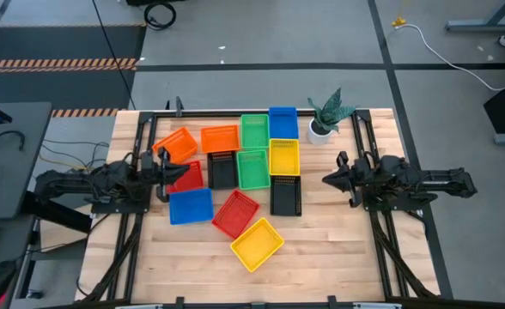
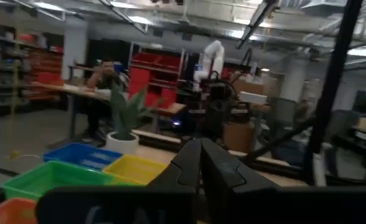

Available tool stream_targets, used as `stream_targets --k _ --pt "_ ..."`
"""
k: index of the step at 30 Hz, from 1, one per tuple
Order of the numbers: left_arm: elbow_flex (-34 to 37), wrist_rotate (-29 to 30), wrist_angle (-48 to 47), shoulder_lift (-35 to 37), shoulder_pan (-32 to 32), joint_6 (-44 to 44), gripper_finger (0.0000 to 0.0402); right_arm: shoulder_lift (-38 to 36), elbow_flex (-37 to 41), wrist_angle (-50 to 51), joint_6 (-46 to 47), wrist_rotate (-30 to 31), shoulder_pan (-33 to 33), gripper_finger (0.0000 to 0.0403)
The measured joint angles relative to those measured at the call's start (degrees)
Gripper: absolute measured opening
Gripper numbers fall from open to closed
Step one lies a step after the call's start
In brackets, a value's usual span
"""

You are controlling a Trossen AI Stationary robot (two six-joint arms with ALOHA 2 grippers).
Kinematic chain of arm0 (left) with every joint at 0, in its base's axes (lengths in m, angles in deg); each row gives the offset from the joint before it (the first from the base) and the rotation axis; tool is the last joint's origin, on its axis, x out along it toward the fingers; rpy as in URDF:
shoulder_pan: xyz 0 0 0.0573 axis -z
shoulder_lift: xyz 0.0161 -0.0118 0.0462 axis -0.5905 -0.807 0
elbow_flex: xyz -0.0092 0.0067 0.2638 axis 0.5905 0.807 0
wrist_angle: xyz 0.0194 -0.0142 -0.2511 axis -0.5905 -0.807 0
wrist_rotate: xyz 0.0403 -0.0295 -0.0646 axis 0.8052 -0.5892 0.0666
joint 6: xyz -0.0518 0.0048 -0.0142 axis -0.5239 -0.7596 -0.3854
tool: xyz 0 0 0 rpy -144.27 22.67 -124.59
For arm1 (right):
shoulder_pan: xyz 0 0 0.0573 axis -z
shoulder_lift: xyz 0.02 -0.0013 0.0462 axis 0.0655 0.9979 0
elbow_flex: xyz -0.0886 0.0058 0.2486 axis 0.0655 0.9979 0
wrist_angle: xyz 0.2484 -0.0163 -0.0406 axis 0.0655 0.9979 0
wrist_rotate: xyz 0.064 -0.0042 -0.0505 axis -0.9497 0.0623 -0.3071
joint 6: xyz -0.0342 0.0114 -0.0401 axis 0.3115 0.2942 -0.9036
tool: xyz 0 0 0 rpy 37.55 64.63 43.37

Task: Stack baskets by color
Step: Move the bottom blue bin to the bottom left of the table

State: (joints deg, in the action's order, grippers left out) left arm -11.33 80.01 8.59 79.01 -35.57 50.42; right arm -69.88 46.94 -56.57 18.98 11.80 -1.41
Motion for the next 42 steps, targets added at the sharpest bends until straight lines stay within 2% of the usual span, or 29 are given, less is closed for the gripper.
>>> stream_targets --k 3,6,11,16,19,23,26,32,37,42 --pt "-3.45 1.68 -1.73 -8.76 0.0 1.19 0.0006 -0.02 0.02 -4.11 1.0 0.01 0.01 0.0029" --pt "-10.26 3.02 -6.43 -18.81 0.02 2.44 0.0008 0.0 0.0 -9.75 0.98 0.0 0.01 0.0029" --pt "-26.93 4.23 -28.61 -35.22 0.42 2.68 0.0022 -0.03 0.0 -17.58 1.13 -1.05 0.0 0.0029" --pt "-44.36 4.3 -51.0 -50.79 6.16 2.36 0.0027 0.0 0.0 -14.14 0.74 -1.17 -0.01 0.0029" --pt "-53.76 6.73 -64.12 -59.4 11.41 -2.93 0.0028 0.16 0.0 -10.48 0.61 -1.99 -0.01 0.0029" --pt "-62.78 9.0 -78.99 -69.45 18.66 -16.35 0.0041 0.61 0.0 -8.04 -0.36 -2.82 -0.01 0.0029" --pt "-65.35 8.26 -83.97 -75.04 23.83 -26.62 0.0065 1.16 0.0 -7.56 -0.37 -4.2 -0.01 0.0029" --pt "-65.53 5.42 -84.8 -81.18 31.13 -44.05 0.0141 1.46 0.0 -4.99 -0.31 -7.6 -0.31 0.0029" --pt "-64.98 10.34 -84.22 -81.85 34.72 -50.52 0.0208 1.52 0.0 -2.16 -0.63 -9.03 -1.98 0.0029" --pt "-58.34 6.98 -80.56 -81.85 36.0 -51.87 0.0243 1.74 0.0 1.55 -4.63 -8.2 -4.21 0.0029"
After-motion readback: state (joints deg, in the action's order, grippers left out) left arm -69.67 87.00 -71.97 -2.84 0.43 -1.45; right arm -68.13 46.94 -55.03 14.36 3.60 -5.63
